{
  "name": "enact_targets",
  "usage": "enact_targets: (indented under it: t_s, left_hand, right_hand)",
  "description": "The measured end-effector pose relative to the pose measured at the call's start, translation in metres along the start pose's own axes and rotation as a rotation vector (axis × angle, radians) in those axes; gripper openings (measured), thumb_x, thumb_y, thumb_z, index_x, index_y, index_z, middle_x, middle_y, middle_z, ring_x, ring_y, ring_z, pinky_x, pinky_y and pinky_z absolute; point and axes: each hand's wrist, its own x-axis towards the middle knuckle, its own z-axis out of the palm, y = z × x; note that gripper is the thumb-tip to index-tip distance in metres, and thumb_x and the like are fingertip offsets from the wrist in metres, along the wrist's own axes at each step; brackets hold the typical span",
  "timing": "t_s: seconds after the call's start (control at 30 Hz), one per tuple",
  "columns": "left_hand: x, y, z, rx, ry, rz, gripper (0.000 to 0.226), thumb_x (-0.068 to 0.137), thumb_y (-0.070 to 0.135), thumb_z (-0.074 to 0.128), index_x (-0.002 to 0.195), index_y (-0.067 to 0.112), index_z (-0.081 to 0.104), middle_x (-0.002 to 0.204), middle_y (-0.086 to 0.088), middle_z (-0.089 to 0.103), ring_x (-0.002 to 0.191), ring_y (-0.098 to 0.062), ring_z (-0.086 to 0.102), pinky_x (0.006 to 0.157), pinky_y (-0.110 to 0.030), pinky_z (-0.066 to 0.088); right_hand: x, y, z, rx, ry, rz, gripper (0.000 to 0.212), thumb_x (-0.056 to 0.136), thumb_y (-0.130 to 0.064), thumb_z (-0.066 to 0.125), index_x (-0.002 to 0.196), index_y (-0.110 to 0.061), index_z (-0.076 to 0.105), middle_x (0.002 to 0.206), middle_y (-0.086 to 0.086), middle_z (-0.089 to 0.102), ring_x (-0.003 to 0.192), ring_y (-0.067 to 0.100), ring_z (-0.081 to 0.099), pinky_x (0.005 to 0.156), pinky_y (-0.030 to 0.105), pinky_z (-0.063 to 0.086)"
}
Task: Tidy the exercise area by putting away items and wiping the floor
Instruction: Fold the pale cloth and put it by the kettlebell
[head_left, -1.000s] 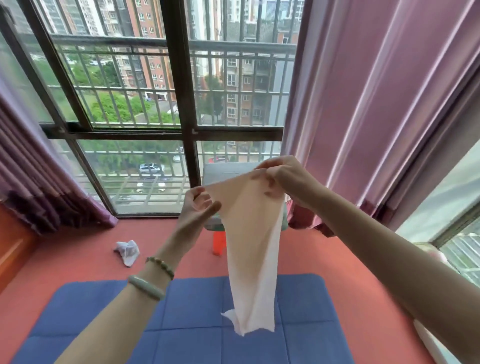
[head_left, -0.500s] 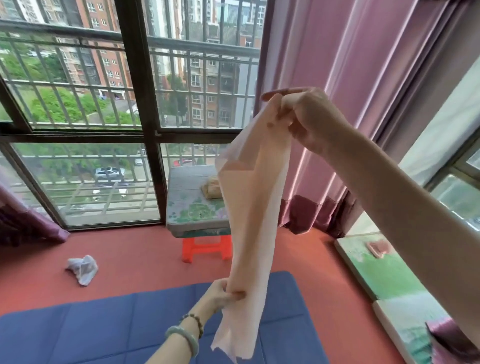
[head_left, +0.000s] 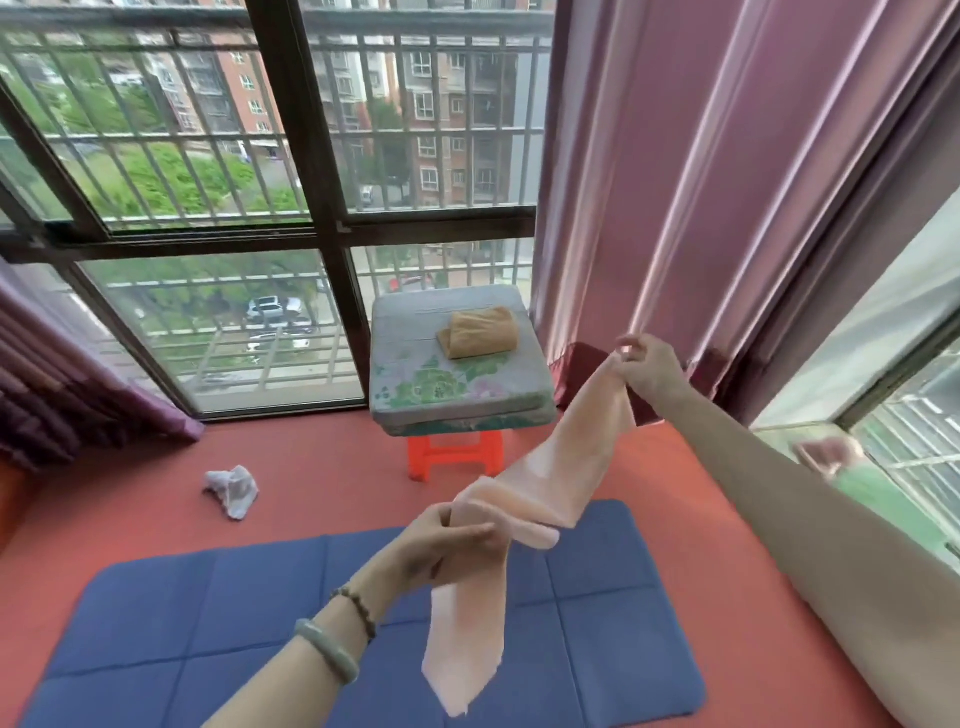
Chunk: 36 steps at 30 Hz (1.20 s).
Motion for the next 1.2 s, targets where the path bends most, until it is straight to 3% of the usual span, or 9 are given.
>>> enact_targets:
  t_s: [0.1,0.37,0.53,0.63,0.73,0.8,0.93,1.07,1.2]
  left_hand:
    - [0.008,0.020,-0.004,-0.080,-0.020,-0.017,0.045,0.069,0.016,0.074,0.111,0.003,0.063,0.100,-0.011,0.069,0.090,-0.022,0.066,0.075,-0.034,0.054]
    - [0.012,0.048,0.006,-0.133,-0.108,-0.020,0.043,0.068,0.005,0.069,0.110,0.010,0.060,0.097,-0.009,0.071,0.086,-0.023,0.069,0.072,-0.037,0.058]
    - [0.015,0.060,0.011,-0.195,-0.141,0.010,0.048,0.069,0.001,0.067,0.116,0.010,0.060,0.105,-0.012,0.068,0.093,-0.025,0.067,0.079,-0.037,0.057]
    - [0.017,0.069,0.010,-0.243,-0.115,0.047,0.037,0.069,0.001,0.067,0.106,0.007,0.065,0.101,-0.012,0.070,0.088,-0.023,0.069,0.076,-0.034,0.057]
    - [0.016,0.077,0.012,-0.215,-0.141,0.058,0.027,0.070,0.001,0.065,0.097,0.006,0.071,0.095,-0.012,0.072,0.085,-0.022,0.069,0.075,-0.032,0.057]
    - [0.017,0.081,0.013,-0.204,-0.165,0.038,0.034,0.070,-0.002,0.063,0.103,0.003,0.067,0.097,-0.012,0.071,0.087,-0.021,0.069,0.075,-0.031,0.056]
    - [0.016,0.091,0.010,-0.150,-0.221,0.021,0.047,0.075,-0.002,0.062,0.122,0.000,0.058,0.110,-0.017,0.066,0.100,-0.028,0.063,0.086,-0.035,0.053]
    - [0.016,0.102,0.010,-0.122,-0.112,-0.002,0.037,0.081,-0.006,0.062,0.118,-0.002,0.059,0.105,-0.018,0.067,0.089,-0.024,0.068,0.082,-0.034,0.057]
    - [0.015,0.106,0.002,-0.159,0.006,-0.051,0.025,0.079,-0.002,0.063,0.103,0.006,0.067,0.091,-0.012,0.071,0.077,-0.019,0.068,0.073,-0.032,0.056]
  right_hand:
    - [-0.022,0.028,0.032,-0.013,-0.258,0.027,0.048,0.080,0.009,0.054,0.128,0.000,0.051,0.100,0.012,0.057,0.092,0.022,0.054,0.069,0.020,0.046]
    - [-0.057,0.045,0.056,-0.075,-0.528,0.039,0.060,0.081,0.000,0.058,0.138,-0.006,0.042,0.133,0.014,0.049,0.121,0.022,0.049,0.090,0.030,0.043]
    - [-0.085,0.025,0.030,0.174,-0.508,0.231,0.039,0.097,-0.037,0.045,0.122,-0.008,0.054,0.078,0.008,0.057,0.061,0.017,0.056,0.052,0.025,0.048]
    - [-0.105,0.035,0.013,0.327,-0.618,0.317,0.054,0.091,-0.060,0.034,0.127,-0.022,0.047,0.080,0.014,0.062,0.070,0.024,0.062,0.069,0.033,0.053]
    - [-0.117,0.042,0.009,0.561,-0.693,0.188,0.073,0.068,-0.070,0.063,0.131,-0.046,0.034,0.102,0.012,0.070,0.099,0.025,0.066,0.092,0.042,0.048]
    - [-0.124,0.031,0.010,0.576,-0.717,0.068,0.074,0.069,-0.044,0.077,0.128,-0.052,0.032,0.110,0.010,0.069,0.099,0.017,0.066,0.087,0.034,0.049]
    - [-0.132,-0.005,0.018,0.295,-0.607,-0.163,0.067,0.072,-0.005,0.079,0.124,-0.036,0.050,0.102,0.010,0.062,0.086,0.010,0.062,0.082,0.019,0.050]
    - [-0.132,-0.030,0.025,-0.051,-0.338,-0.407,0.028,0.072,-0.017,0.078,0.100,-0.016,0.072,0.071,-0.018,0.058,0.064,-0.013,0.054,0.062,0.005,0.039]
    - [-0.127,-0.048,0.021,-0.211,-0.397,-0.523,0.028,0.076,-0.026,0.076,0.101,-0.013,0.072,0.077,-0.015,0.046,0.067,-0.004,0.047,0.066,0.015,0.033]
